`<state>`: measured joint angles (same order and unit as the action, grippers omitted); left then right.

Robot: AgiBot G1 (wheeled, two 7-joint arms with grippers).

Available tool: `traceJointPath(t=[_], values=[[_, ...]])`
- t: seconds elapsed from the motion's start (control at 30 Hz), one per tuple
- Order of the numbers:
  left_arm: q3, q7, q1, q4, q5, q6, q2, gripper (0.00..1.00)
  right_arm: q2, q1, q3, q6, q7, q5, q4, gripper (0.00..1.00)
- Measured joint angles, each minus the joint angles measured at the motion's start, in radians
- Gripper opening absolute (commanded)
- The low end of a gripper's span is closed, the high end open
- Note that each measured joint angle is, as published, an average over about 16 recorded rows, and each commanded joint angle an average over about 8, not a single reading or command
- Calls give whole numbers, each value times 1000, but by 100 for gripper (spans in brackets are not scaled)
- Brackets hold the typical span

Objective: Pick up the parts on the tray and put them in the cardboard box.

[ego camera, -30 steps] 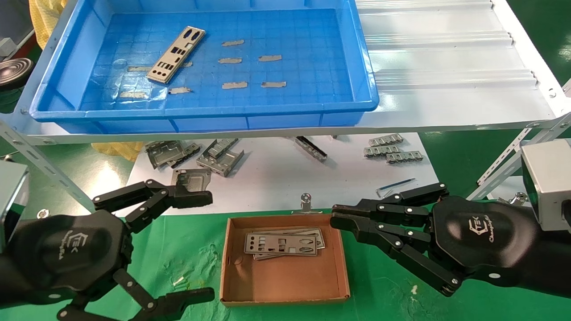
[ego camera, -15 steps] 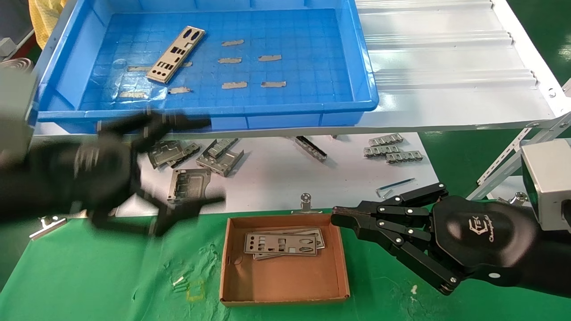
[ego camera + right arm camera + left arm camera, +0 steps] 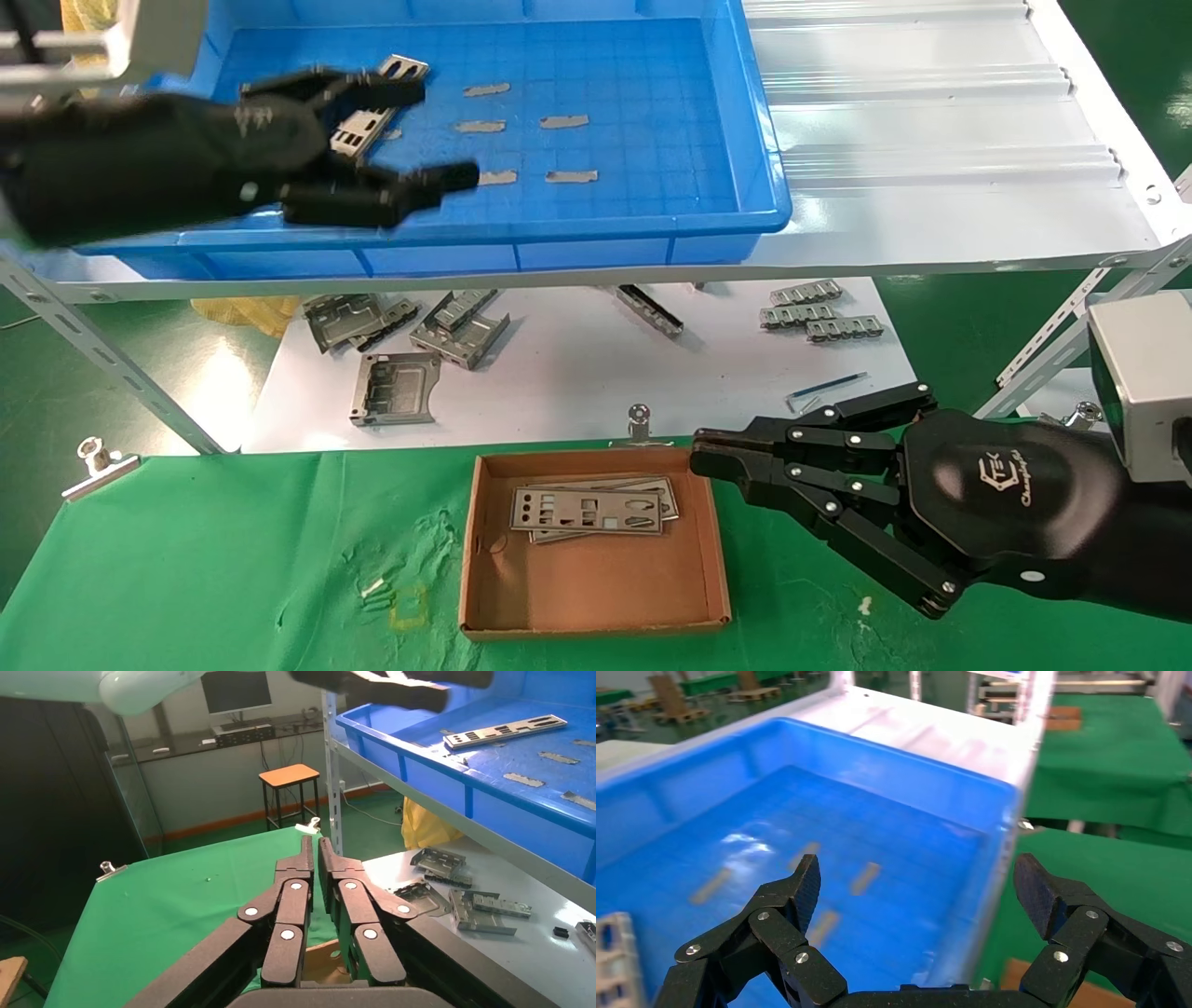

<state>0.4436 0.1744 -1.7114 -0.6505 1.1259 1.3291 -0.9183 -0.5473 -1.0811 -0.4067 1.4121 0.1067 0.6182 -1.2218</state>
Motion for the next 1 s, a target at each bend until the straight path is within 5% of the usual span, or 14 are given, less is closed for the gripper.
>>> traceJointPath(t=[0.37, 0.77, 0.83, 1.0], values=[[46, -128, -196, 393, 129, -252, -162, 100, 0, 0, 0, 0, 0, 0, 0, 100], [83, -173, -269, 588, 203, -453, -275, 98, 0, 0, 0, 0, 0, 0, 0, 100], [85, -174, -272, 603, 207, -466, -285, 82, 0, 0, 0, 0, 0, 0, 0, 100], [87, -168, -275, 632, 209, -492, -301, 20, 0, 0, 0, 0, 0, 0, 0, 100]])
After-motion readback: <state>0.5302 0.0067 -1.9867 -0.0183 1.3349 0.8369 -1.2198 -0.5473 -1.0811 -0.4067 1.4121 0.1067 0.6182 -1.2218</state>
